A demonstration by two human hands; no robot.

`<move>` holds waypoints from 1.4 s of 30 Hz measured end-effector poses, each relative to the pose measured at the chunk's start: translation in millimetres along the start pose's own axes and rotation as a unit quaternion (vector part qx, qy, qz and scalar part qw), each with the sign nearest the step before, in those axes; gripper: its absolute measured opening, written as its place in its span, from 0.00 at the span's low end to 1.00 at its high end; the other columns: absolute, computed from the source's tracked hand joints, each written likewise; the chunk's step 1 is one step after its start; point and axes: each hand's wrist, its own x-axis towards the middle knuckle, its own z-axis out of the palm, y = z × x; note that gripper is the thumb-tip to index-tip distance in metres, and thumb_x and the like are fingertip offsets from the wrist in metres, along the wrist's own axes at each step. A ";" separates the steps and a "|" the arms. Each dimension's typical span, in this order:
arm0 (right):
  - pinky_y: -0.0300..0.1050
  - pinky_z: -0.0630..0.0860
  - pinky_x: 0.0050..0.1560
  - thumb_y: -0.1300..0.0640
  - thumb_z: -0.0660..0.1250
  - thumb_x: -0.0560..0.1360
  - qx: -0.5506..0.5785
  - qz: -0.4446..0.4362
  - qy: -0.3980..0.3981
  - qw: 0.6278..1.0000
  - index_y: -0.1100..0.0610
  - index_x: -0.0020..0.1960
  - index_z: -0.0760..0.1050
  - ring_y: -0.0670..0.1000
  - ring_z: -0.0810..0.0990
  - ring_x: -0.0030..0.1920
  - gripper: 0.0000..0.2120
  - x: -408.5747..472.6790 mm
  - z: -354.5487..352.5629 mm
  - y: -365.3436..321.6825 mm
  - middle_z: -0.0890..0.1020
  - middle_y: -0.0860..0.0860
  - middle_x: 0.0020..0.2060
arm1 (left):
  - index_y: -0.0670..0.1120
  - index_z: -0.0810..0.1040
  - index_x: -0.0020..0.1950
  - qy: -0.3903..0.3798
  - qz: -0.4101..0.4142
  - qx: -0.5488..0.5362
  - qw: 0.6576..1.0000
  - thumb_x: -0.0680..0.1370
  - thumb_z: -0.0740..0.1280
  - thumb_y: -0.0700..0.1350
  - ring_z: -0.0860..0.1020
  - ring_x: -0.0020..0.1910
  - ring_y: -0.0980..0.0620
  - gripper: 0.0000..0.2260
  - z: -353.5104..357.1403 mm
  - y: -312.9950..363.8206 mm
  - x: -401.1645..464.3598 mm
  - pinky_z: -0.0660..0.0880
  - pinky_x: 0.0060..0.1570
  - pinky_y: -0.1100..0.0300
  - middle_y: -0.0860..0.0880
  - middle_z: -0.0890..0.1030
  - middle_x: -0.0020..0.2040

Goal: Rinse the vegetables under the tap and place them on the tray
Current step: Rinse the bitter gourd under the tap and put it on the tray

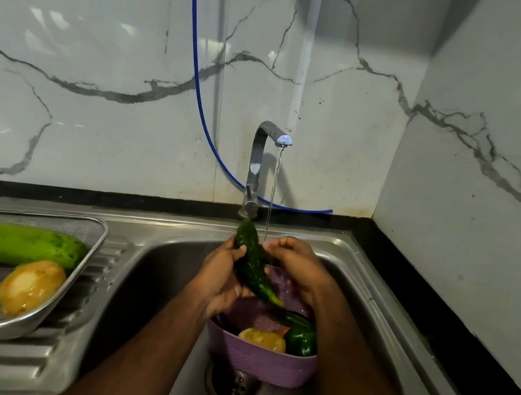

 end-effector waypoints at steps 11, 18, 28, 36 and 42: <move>0.57 0.82 0.59 0.52 0.62 0.84 0.125 -0.022 0.078 0.989 0.55 0.56 0.79 0.58 0.86 0.54 0.09 22.7 33.3 3.1 0.86 0.57 0.53 | 0.41 0.80 0.50 0.007 -0.086 0.112 0.990 0.83 0.55 0.62 0.73 0.28 0.51 0.26 8.3 -12.8 0.3 0.69 0.21 0.64 0.43 0.78 0.36; 0.43 0.79 0.34 0.59 0.71 0.78 0.167 0.031 -0.052 0.984 0.61 0.64 0.76 0.55 0.85 0.50 0.16 17.8 23.4 4.8 0.85 0.59 0.55 | 0.40 0.79 0.53 0.039 -0.064 0.114 0.991 0.84 0.53 0.60 0.72 0.26 0.51 0.25 2.6 -10.4 3.1 0.67 0.19 0.64 0.43 0.78 0.36; 0.41 0.78 0.27 0.46 0.63 0.83 0.244 0.023 -0.051 0.968 0.60 0.60 0.79 0.55 0.85 0.45 0.18 21.3 23.7 -2.3 0.85 0.58 0.52 | 0.41 0.77 0.55 -0.024 -0.068 0.066 0.995 0.84 0.52 0.59 0.70 0.24 0.54 0.24 -0.3 -3.7 -2.7 0.63 0.17 0.67 0.44 0.77 0.37; 0.53 0.83 0.56 0.53 0.69 0.81 0.197 -0.019 0.006 0.980 0.60 0.55 0.83 0.55 0.85 0.51 0.10 14.5 25.5 -8.0 0.86 0.58 0.54 | 0.40 0.80 0.57 -0.009 -0.070 0.205 0.976 0.82 0.53 0.65 0.79 0.31 0.47 0.30 -4.2 -0.2 -10.0 0.76 0.25 0.60 0.40 0.82 0.40; 0.49 0.82 0.57 0.56 0.72 0.79 0.154 -0.064 0.090 0.982 0.57 0.55 0.83 0.53 0.84 0.53 0.06 26.9 27.5 -2.2 0.86 0.55 0.52 | 0.45 0.77 0.53 0.016 0.001 0.398 0.917 0.81 0.58 0.64 0.73 0.25 0.53 0.22 -5.9 -4.4 -13.9 0.65 0.23 0.65 0.46 0.80 0.38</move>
